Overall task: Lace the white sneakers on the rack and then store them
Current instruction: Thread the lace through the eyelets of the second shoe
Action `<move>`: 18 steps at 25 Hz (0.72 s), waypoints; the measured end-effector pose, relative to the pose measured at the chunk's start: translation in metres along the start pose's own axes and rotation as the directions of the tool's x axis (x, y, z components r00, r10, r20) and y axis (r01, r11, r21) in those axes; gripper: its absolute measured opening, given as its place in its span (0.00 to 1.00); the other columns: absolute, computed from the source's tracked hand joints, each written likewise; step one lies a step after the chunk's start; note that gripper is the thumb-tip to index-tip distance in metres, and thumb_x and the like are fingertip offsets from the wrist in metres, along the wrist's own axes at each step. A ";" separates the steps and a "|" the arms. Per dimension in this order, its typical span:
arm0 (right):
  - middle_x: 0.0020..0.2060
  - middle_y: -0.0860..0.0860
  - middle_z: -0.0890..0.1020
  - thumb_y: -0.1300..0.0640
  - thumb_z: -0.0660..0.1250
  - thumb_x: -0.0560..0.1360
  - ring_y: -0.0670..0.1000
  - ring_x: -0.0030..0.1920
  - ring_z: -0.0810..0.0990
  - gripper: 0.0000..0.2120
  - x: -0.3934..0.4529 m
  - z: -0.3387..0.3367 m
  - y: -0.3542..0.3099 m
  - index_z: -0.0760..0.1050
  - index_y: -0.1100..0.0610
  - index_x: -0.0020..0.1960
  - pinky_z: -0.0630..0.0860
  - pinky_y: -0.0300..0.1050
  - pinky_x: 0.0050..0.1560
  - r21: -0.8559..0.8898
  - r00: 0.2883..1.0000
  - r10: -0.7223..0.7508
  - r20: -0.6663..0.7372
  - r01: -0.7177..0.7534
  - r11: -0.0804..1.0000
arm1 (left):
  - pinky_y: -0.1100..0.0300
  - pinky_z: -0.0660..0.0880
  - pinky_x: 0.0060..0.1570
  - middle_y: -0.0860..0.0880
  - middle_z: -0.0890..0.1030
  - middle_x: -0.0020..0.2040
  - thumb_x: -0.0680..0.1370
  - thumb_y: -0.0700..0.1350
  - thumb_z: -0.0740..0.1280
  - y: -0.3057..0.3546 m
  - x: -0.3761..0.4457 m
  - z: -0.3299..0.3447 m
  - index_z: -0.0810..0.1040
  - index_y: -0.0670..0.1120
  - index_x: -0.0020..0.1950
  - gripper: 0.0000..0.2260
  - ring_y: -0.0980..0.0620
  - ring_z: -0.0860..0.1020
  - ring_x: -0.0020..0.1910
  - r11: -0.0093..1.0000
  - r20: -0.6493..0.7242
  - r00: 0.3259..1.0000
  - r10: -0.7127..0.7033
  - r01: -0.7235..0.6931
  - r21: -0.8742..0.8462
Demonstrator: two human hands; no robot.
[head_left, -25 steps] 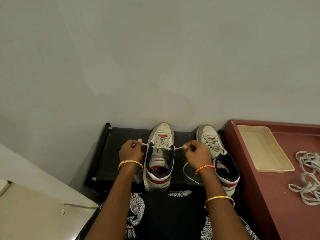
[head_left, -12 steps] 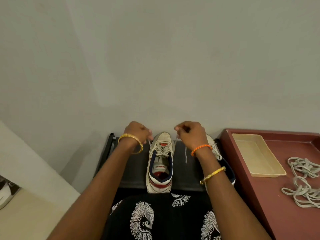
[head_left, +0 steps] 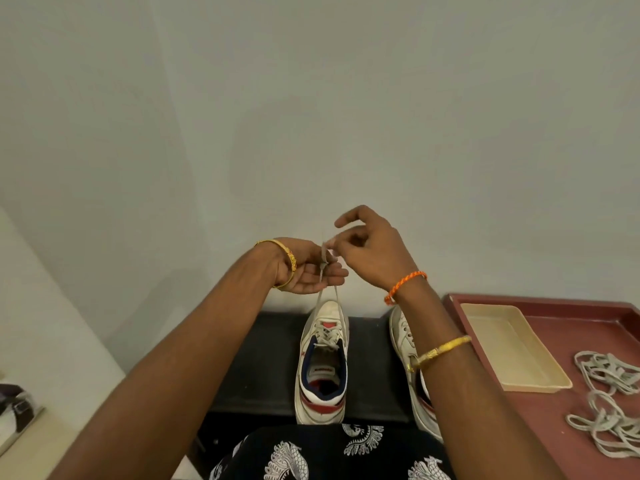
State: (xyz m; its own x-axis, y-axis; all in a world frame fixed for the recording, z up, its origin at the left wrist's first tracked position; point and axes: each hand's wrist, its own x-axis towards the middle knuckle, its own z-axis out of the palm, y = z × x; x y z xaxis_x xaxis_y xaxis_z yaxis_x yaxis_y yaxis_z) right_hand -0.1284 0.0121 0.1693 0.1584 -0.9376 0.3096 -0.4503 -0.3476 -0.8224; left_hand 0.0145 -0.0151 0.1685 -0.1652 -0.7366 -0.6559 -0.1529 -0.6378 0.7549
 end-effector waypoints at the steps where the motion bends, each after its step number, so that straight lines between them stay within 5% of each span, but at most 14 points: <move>1: 0.40 0.51 0.83 0.63 0.66 0.73 0.49 0.40 0.81 0.06 -0.008 0.002 0.008 0.75 0.55 0.47 0.74 0.29 0.39 -0.040 0.999 0.027 -0.041 -0.028 0.999 | 0.60 0.78 0.39 0.45 0.84 0.36 0.79 0.42 0.61 0.000 -0.001 -0.001 0.78 0.41 0.41 0.11 0.50 0.84 0.33 1.000 -0.006 1.000 0.002 -0.002 0.014; 5: 0.44 0.52 0.77 0.57 0.70 0.73 0.48 0.42 0.76 0.06 -0.029 0.031 0.035 0.77 0.57 0.48 0.67 0.26 0.35 -0.231 0.998 0.013 -0.058 -0.026 0.973 | 0.48 0.77 0.49 0.43 0.84 0.37 0.79 0.39 0.60 -0.001 -0.003 -0.002 0.79 0.39 0.41 0.11 0.48 0.83 0.35 0.998 -0.034 0.999 0.020 -0.017 0.067; 11: 0.43 0.55 0.76 0.57 0.66 0.75 0.53 0.44 0.75 0.07 -0.026 0.042 0.029 0.78 0.60 0.49 0.76 0.48 0.45 -0.391 0.982 -0.179 -0.057 0.143 0.909 | 0.49 0.77 0.42 0.42 0.83 0.34 0.79 0.34 0.57 -0.002 -0.007 -0.001 0.76 0.36 0.43 0.10 0.49 0.83 0.32 0.995 0.011 0.998 0.065 -0.066 0.078; 18: 0.40 0.53 0.76 0.60 0.68 0.72 0.48 0.39 0.73 0.03 -0.015 0.040 0.033 0.78 0.59 0.44 0.69 0.35 0.37 -0.236 0.974 -0.178 -0.143 0.142 0.962 | 0.48 0.76 0.49 0.40 0.83 0.37 0.80 0.34 0.51 -0.003 -0.003 -0.002 0.75 0.35 0.46 0.13 0.47 0.83 0.35 0.997 0.014 0.997 0.077 -0.077 0.005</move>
State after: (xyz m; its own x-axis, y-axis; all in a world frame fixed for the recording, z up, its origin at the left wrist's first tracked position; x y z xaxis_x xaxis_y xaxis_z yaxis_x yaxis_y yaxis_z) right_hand -0.1107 0.0144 0.1180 0.1090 -0.8495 0.5162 -0.6175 -0.4648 -0.6345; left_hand 0.0175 -0.0119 0.1683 -0.1897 -0.7802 -0.5960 -0.1446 -0.5782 0.8030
